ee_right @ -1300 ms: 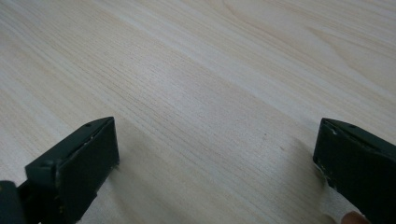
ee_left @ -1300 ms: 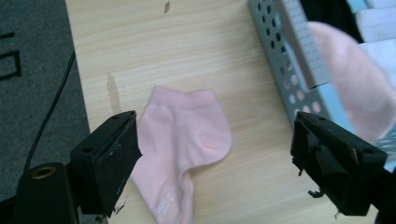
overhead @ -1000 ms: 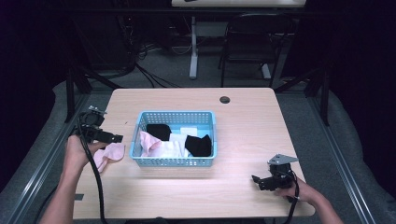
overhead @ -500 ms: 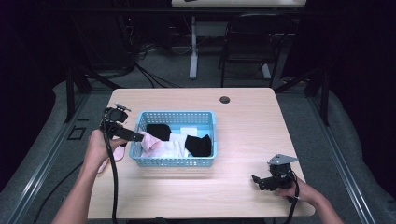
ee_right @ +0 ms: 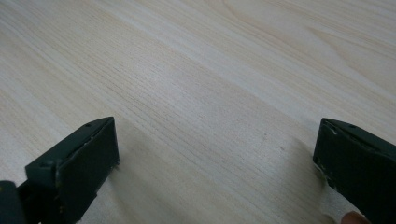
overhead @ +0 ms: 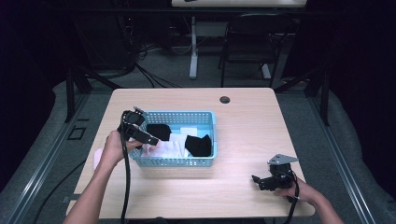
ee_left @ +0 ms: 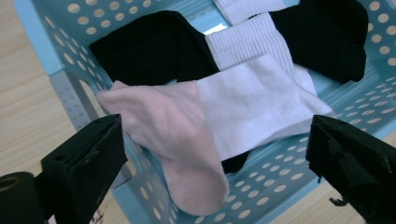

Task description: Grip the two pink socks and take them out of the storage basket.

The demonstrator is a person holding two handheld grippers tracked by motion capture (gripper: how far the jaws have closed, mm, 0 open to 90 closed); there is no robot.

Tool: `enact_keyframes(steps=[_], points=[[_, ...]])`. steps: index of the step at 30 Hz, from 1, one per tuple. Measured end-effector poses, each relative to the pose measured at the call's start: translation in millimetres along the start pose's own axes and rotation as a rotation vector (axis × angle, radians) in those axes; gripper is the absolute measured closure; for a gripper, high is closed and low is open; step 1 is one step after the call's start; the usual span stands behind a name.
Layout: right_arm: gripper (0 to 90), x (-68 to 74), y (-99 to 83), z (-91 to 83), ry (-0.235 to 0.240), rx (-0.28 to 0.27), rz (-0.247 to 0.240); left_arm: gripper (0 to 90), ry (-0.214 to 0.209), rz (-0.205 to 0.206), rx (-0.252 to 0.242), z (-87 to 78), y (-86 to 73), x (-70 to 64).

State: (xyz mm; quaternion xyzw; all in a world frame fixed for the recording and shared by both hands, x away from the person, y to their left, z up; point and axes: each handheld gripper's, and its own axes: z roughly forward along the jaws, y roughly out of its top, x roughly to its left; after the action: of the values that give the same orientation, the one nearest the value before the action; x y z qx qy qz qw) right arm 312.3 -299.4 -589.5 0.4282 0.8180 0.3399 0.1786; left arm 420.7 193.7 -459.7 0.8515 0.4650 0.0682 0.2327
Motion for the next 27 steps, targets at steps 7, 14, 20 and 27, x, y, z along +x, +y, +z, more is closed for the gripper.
enact_keyframes(steps=[7, 14, 20, 27], points=[[0.0, 0.0, 0.0, 0.0, 0.000, 0.000, 0.000, 15.0, -0.024, -0.005, 0.028, 12.8, -0.1, 0.2], [0.0, 0.0, 0.0, 0.0, 0.000, 0.000, 0.000, 18.9, -0.026, -0.006, 0.047, 22.1, -1.1, -0.7], [0.0, 0.1, 0.0, 0.0, 0.000, 0.000, 0.000, 24.5, -0.025, -0.028, 0.053, 29.8, -5.0, 2.0], [0.0, 0.1, 0.0, 0.0, 0.000, 0.000, 0.000, 31.9, 0.007, -0.026, 0.070, 34.5, -7.5, 3.2]])
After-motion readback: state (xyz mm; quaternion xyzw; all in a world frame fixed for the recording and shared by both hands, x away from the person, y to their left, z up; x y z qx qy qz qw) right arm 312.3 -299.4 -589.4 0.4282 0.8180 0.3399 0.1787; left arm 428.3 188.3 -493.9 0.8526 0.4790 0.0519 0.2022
